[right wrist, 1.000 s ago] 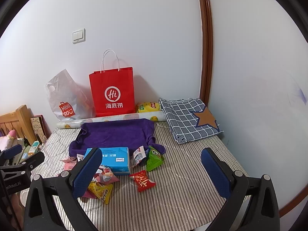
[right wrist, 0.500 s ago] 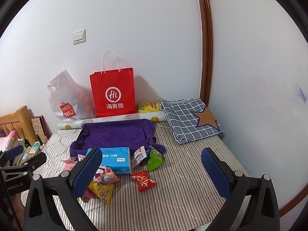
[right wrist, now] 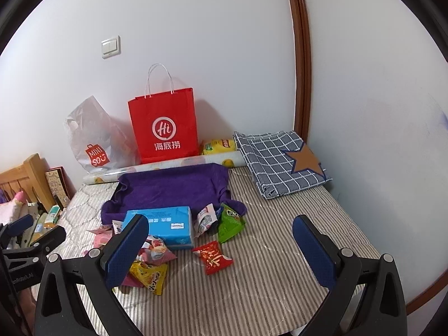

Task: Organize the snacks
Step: 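Grasp the red candy packet with the right gripper while the left grasps the pink-yellow chip bag, then carry the red packet and chip bag onto the purple towel and release both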

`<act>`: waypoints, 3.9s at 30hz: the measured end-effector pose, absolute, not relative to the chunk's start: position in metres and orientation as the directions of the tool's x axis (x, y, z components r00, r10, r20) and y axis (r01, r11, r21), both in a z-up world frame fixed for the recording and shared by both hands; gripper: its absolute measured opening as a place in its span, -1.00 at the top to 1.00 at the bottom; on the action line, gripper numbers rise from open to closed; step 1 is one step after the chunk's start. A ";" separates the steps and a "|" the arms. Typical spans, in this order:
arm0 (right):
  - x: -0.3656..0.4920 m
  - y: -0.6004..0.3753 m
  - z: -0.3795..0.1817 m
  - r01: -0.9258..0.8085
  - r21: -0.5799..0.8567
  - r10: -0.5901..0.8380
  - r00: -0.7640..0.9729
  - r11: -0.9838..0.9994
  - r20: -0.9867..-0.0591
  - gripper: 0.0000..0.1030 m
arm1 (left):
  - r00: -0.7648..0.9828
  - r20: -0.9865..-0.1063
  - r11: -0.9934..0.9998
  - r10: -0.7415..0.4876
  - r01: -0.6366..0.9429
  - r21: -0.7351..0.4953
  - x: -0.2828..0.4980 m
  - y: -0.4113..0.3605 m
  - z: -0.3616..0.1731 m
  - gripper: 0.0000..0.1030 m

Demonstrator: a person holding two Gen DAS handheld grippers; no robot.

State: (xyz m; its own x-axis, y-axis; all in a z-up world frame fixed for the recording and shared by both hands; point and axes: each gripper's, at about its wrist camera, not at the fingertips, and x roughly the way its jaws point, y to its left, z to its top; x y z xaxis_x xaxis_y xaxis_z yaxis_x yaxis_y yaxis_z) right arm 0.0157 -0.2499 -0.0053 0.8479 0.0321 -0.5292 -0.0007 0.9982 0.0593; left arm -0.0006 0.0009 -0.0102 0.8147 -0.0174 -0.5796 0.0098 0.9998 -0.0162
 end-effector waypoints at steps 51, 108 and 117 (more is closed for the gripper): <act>0.115 -0.231 -0.190 -0.165 0.031 0.127 0.613 0.986 -0.780 0.03 | 0.496 -0.830 0.965 -0.256 0.084 -0.248 0.090 0.034 -0.154 -0.72; 0.228 -0.193 -0.066 -0.264 0.050 0.239 0.756 0.963 -0.610 0.03 | 0.674 -0.678 0.954 -0.293 0.162 -0.251 0.203 0.033 -0.036 0.00; 0.271 -0.196 -0.069 -0.239 0.043 0.214 0.761 0.970 -0.613 0.03 | 0.662 -0.696 0.959 -0.277 0.150 -0.240 0.251 0.036 -0.043 0.00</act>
State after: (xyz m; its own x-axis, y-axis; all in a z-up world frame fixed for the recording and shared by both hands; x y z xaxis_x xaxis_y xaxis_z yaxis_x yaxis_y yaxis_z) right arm 0.2707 -0.1955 -0.0692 0.7606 0.2144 -0.6128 -0.2386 0.9702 0.0433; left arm 0.2512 0.0355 -0.0431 0.6621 -0.2774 -0.6962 0.1497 0.9592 -0.2398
